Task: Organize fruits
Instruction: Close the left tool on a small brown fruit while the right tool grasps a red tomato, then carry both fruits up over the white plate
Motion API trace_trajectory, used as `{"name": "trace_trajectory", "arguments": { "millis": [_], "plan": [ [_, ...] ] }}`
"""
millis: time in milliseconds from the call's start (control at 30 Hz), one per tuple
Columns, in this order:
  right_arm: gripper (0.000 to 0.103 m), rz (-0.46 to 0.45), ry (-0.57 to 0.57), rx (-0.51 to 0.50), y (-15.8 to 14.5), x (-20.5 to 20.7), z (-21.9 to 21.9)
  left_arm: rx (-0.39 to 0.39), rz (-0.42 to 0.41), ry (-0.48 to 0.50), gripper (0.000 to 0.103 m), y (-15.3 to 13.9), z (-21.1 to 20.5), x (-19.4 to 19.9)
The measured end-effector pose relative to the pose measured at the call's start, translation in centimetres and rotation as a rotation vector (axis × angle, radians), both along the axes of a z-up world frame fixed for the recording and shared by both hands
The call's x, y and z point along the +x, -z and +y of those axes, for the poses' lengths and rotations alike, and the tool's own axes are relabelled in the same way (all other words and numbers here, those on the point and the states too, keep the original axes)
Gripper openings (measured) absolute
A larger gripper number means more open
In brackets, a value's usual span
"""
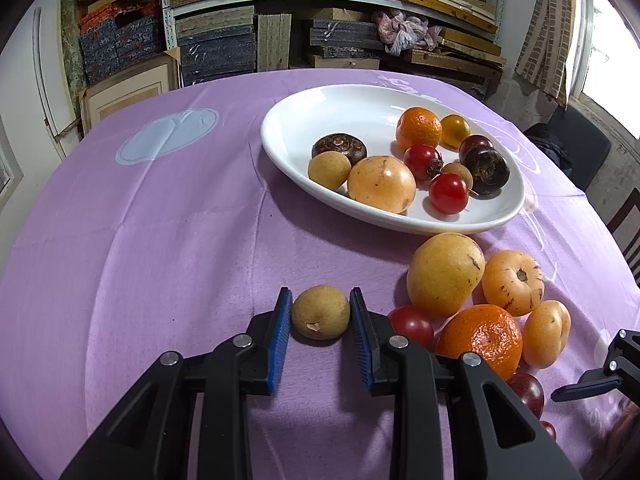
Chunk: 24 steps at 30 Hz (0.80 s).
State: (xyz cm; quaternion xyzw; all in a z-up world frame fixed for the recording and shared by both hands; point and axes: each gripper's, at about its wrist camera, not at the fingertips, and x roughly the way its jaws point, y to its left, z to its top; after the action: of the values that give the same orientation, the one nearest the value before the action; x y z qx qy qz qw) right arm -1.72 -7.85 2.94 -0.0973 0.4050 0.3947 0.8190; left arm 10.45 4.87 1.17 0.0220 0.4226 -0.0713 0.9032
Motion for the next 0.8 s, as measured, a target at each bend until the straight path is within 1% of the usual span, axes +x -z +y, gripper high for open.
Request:
{"name": "trace_trajectory", "arguments": {
  "millis": [167, 200, 233, 367, 467, 500, 633, 800],
  "plan": [
    [0.057, 0.044, 0.034, -0.014, 0.5, 0.9, -0.1, 0.031, -0.004, -0.002, 0.03, 0.0, -0.4, 0.0],
    [0.053, 0.045, 0.036, -0.019, 0.5, 0.9, -0.1, 0.039, -0.006, -0.004, 0.03, 0.1, -0.6, -0.1],
    [0.051, 0.042, 0.039, -0.022, 0.6, 1.0, 0.0, 0.046, -0.007, -0.005, 0.03, 0.1, -0.7, -0.1],
    [0.047, 0.03, 0.041, -0.042, 0.7, 1.0, 0.4, 0.058, -0.007, -0.009, 0.03, 0.1, -0.8, -0.2],
    [0.034, 0.018, 0.053, -0.059, 0.9, 1.3, 0.7, 0.074, -0.005, -0.015, 0.03, 0.1, -1.0, -0.1],
    [0.032, 0.015, 0.057, -0.066, 0.9, 1.3, 0.8, 0.081, -0.005, -0.018, 0.03, 0.1, -1.1, -0.1],
    [0.032, -0.014, 0.066, -0.091, 1.0, 0.9, 1.3, 0.11, -0.01, -0.028, 0.03, 0.1, -1.4, -0.2],
    [0.032, -0.061, 0.076, -0.043, -0.2, 0.7, 0.4, 0.1, -0.021, -0.038, 0.03, -0.1, -1.0, -0.4]
  ]
}}
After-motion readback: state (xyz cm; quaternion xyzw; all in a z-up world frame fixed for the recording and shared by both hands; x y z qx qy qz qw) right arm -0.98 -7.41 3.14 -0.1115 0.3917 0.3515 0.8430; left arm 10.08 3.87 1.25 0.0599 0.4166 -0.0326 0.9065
